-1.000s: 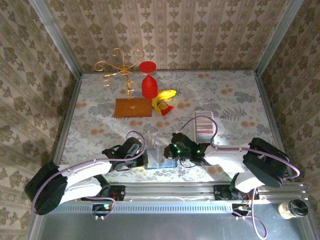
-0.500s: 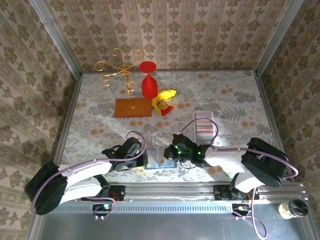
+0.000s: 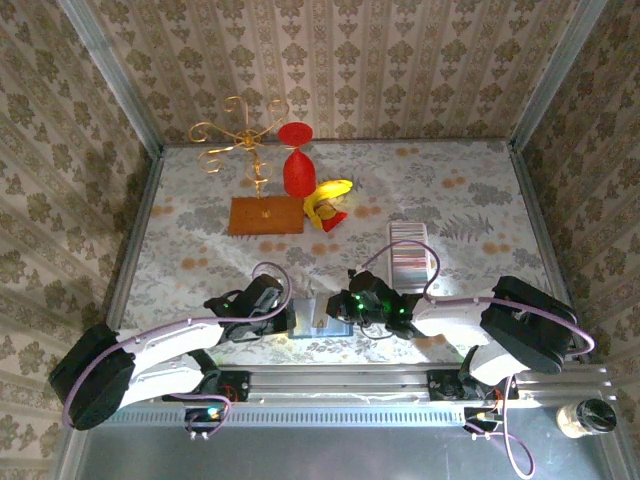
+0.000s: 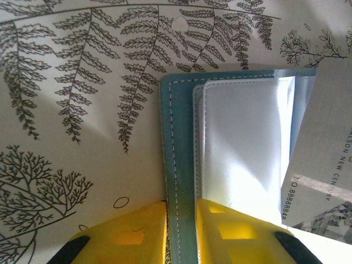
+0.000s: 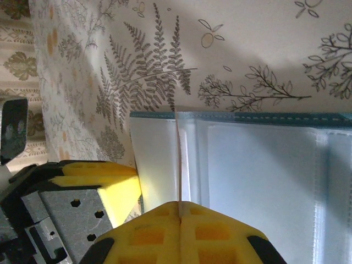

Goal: Put the credit cards into the card holder
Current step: Insert the credit card into the card slot.

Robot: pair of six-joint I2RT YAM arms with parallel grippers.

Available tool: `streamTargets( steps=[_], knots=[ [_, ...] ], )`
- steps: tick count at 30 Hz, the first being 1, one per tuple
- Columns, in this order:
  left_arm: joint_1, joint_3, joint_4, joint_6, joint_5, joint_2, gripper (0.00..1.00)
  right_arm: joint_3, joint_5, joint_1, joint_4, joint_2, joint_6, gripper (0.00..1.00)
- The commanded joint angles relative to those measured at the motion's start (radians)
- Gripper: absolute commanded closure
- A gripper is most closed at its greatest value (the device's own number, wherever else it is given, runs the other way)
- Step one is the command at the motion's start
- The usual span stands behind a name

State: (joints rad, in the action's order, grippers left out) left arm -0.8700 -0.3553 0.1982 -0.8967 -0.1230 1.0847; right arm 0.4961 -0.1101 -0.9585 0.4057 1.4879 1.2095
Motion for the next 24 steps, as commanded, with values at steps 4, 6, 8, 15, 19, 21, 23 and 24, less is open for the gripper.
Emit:
streamTargets(
  steps=[4, 6, 8, 15, 19, 21, 23, 24],
  knots=[
    [-0.006, -0.016, 0.042, 0.001, 0.018, -0.017, 0.79, -0.010, -0.005, -0.006, 0.035, 0.001, 0.018, 1.00],
    [-0.006, -0.016, 0.044, 0.001, 0.020, -0.019, 0.79, -0.011, -0.009, -0.006, 0.039, 0.009, 0.021, 1.00],
    [-0.006, -0.015, 0.045, -0.001, 0.023, -0.019, 0.79, -0.011, -0.015, -0.006, 0.041, 0.014, 0.026, 1.00],
    [-0.007, -0.033, 0.121, 0.022, 0.081, -0.055, 0.77, -0.012, -0.033, -0.007, -0.003, 0.015, 0.032, 1.00],
    [-0.006, -0.019, 0.103, 0.023, 0.077, -0.099, 0.72, -0.016, -0.036, -0.008, 0.005, 0.029, 0.032, 1.00],
    [-0.006, -0.019, 0.105, 0.022, 0.078, -0.112, 0.72, -0.010, -0.044, -0.008, 0.015, 0.039, 0.032, 1.00],
    [-0.007, -0.022, 0.107, 0.028, 0.079, -0.122, 0.71, -0.005, -0.048, -0.009, 0.018, 0.050, 0.030, 1.00],
    [-0.007, -0.024, 0.105, 0.032, 0.075, -0.126, 0.72, -0.004, -0.051, -0.009, 0.022, 0.055, 0.031, 1.00]
  ],
)
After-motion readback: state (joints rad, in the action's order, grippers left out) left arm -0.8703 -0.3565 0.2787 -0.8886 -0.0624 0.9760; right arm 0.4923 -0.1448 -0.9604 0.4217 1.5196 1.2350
